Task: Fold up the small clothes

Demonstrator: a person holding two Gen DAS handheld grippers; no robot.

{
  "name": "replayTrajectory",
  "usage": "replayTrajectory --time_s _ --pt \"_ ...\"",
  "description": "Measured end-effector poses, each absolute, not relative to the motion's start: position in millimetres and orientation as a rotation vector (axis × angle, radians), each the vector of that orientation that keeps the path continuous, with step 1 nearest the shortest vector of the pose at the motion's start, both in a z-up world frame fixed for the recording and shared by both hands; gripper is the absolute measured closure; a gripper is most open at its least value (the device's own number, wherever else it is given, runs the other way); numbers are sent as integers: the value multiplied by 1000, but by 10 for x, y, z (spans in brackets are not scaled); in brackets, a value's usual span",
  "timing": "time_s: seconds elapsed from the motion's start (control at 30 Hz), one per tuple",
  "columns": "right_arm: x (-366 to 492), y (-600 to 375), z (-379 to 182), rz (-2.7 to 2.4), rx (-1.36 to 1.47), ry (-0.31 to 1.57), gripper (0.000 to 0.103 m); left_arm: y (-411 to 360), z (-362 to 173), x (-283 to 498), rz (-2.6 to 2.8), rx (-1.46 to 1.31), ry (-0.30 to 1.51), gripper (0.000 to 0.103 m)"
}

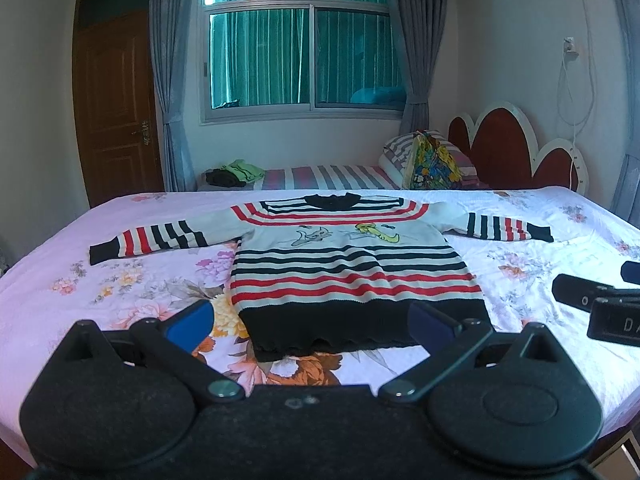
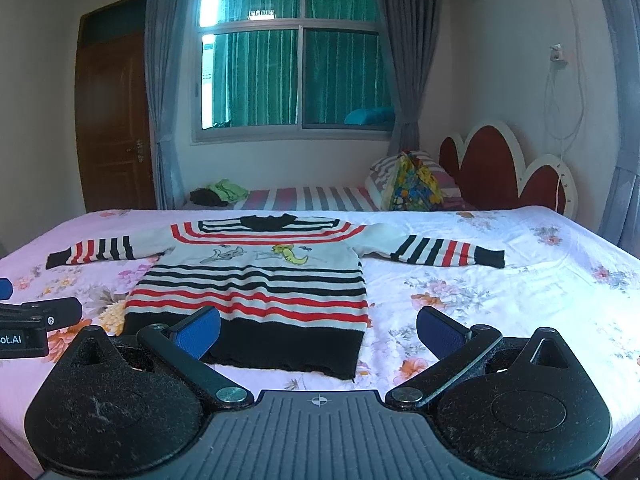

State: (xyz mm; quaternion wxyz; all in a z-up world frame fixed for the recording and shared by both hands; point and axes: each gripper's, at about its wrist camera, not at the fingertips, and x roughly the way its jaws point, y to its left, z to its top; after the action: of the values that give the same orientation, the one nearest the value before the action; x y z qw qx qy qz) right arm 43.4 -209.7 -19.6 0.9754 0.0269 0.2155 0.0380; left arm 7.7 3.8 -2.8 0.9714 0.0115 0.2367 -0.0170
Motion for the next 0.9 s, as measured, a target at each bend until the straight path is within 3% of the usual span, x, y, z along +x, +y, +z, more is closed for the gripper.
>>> replayTrajectory --time_s 0.9 --pt "427 -2104 -183 84 52 432 0 40 -44 104 -29 28 473 0"
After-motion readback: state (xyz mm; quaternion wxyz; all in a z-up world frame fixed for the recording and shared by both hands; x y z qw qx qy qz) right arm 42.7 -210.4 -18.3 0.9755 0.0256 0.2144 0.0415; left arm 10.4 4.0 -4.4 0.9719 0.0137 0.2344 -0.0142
